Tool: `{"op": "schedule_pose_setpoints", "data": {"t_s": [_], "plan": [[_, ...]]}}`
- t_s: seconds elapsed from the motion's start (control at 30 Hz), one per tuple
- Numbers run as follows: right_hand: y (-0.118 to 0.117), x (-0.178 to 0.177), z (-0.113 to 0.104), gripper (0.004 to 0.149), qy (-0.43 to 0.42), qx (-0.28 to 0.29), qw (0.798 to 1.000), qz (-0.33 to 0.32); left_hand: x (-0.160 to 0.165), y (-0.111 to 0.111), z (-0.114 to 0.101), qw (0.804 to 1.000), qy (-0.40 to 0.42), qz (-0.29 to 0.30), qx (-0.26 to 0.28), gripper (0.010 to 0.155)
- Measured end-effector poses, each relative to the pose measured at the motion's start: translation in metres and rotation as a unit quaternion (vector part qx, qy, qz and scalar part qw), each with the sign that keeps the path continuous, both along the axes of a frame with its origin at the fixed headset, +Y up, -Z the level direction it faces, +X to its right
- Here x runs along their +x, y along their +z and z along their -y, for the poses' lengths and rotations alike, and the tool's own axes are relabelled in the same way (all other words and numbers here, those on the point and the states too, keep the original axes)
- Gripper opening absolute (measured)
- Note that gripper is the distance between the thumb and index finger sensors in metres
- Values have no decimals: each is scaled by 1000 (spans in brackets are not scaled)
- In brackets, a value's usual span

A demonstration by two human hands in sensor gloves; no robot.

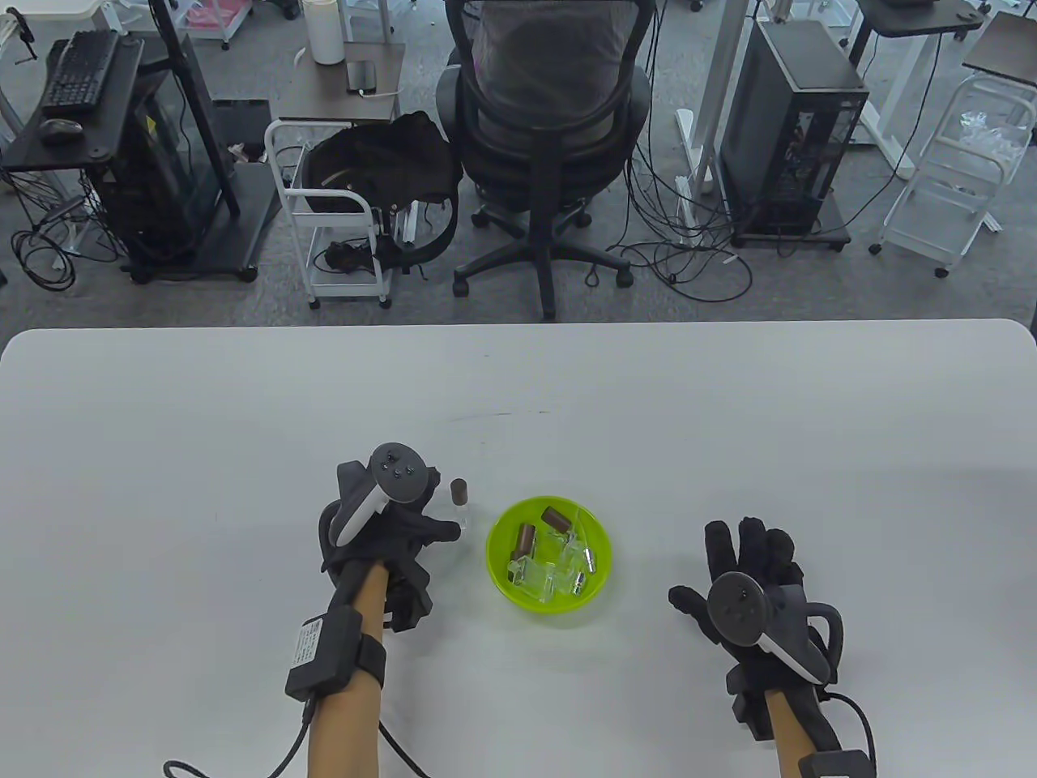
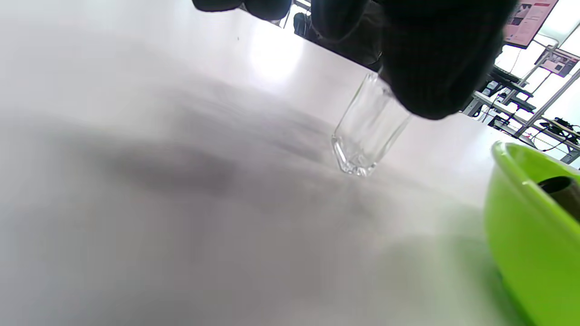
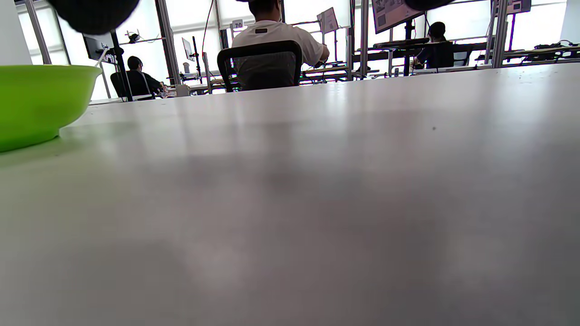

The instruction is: Assemble perfume bottles from components

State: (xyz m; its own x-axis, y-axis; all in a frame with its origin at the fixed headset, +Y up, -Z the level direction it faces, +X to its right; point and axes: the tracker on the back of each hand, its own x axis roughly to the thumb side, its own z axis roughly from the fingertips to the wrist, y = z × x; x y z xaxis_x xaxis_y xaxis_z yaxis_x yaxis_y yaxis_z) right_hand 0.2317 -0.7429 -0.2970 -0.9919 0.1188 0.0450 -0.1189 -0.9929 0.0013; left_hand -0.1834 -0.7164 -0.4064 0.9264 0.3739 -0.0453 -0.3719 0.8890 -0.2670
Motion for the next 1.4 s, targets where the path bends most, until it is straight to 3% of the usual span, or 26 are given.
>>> {"op": "schedule_pose_setpoints", "data": {"t_s": [0.23,0.37,0.47,0.8,1.17,1.4], "plan": [[2,-1,-4,91,-3,11,1000,-5,15,43,-43,993,-28,55,99,89],[2,-3,-4,91,1,11,1000,-8,47,62,-50,983,-80,111,125,88],[2,-4,-3,91,3,10,1000,-10,81,71,-43,970,-127,161,129,87],[3,-4,-3,91,9,9,1000,-11,127,63,-4,952,-231,185,73,83],[3,-4,-3,91,10,10,1000,-13,146,48,0,941,-279,192,23,78],[3,-2,-3,91,7,11,1000,-10,163,41,4,920,-339,198,1,76]]}}
